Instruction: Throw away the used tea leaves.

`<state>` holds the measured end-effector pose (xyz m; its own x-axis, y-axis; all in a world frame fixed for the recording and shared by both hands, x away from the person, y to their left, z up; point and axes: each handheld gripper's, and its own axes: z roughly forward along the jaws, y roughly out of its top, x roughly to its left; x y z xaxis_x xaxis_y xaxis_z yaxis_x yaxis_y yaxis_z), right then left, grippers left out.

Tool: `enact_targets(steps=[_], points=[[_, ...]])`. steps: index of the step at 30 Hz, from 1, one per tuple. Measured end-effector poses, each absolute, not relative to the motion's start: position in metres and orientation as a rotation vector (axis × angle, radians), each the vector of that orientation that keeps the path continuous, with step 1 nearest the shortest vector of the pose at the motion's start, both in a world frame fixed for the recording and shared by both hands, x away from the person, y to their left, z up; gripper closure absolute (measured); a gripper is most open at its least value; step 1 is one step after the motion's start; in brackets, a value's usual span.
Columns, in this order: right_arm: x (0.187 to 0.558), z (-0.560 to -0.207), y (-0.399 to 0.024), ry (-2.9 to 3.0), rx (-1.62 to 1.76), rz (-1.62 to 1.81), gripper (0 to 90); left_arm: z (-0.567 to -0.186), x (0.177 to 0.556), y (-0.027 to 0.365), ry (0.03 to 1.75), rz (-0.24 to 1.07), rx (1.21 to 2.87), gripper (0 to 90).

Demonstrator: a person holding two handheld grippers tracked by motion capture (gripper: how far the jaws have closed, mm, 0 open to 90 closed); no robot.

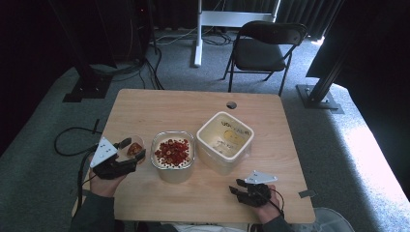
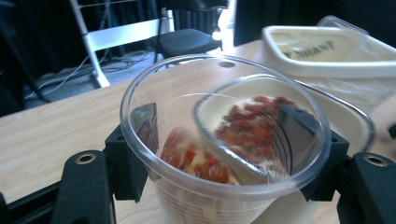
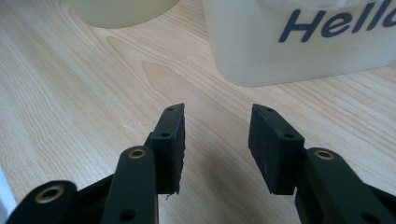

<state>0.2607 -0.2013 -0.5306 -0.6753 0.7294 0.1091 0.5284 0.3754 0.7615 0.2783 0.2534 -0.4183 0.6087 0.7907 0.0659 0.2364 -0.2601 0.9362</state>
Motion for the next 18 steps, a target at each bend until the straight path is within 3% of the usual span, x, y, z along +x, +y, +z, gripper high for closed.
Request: enact_targets(steps=[15, 18], points=[[0.260, -0.531, -0.203, 2.383, 1.121, 1.192, 55.5, -0.416, 0.277, 0.264, 0.856, 0.682, 1.779, 32.5], [0.260, -0.531, -0.203, 2.384, 1.125, 1.192, 55.5, -0.417, 0.270, 0.258, 0.798, 0.678, 1.811, 32.4]])
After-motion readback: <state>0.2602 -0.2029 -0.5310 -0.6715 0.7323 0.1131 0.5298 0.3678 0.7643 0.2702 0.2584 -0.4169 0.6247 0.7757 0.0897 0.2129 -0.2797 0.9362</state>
